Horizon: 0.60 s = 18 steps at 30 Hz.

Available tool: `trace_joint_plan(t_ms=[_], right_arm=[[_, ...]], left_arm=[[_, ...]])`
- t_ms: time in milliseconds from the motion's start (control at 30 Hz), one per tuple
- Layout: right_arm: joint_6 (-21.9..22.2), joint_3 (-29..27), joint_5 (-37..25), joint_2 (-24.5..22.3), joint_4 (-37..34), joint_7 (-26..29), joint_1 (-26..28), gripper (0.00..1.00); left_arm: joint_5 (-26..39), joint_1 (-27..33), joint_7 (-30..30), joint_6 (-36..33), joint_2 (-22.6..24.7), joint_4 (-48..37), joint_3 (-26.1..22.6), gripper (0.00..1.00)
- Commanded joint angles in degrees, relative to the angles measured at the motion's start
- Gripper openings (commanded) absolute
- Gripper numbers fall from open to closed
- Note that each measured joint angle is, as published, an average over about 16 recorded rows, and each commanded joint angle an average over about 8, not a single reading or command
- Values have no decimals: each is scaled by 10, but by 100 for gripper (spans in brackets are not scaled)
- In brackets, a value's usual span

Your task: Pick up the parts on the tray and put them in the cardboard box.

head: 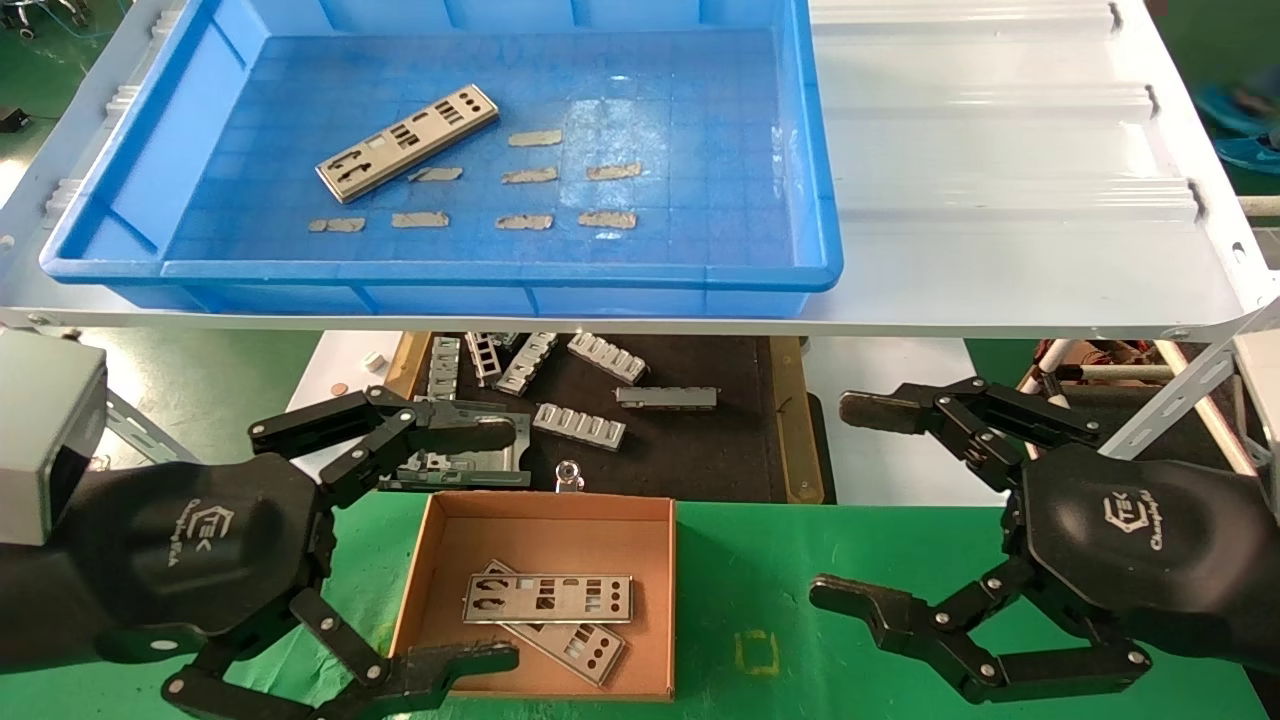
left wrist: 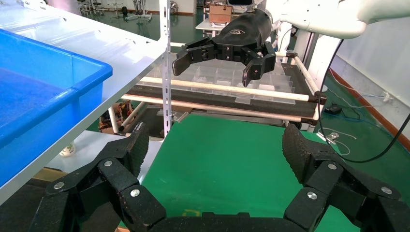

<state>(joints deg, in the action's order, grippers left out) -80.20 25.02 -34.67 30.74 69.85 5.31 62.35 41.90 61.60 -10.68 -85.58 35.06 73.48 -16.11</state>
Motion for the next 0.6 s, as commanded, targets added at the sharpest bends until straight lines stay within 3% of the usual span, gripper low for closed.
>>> trace_joint_plan(t_ms=[33, 133, 167, 367, 600], right_arm=[[0, 0, 0, 0, 0, 0, 0, 41], [0, 0, 0, 0, 0, 0, 0, 5], [0, 0, 0, 0, 0, 0, 0, 0], [0, 0, 0, 0, 0, 0, 0, 0], [0, 0, 0, 0, 0, 0, 0, 0]], left_arm=[[0, 0, 0, 0, 0, 0, 0, 100], [0, 0, 0, 1, 0, -1, 0, 100], [1, 1, 0, 3, 1, -2, 1, 100], [16, 27, 2, 34, 14, -24, 2, 100], [71, 108, 8, 89, 64, -100, -13, 100]])
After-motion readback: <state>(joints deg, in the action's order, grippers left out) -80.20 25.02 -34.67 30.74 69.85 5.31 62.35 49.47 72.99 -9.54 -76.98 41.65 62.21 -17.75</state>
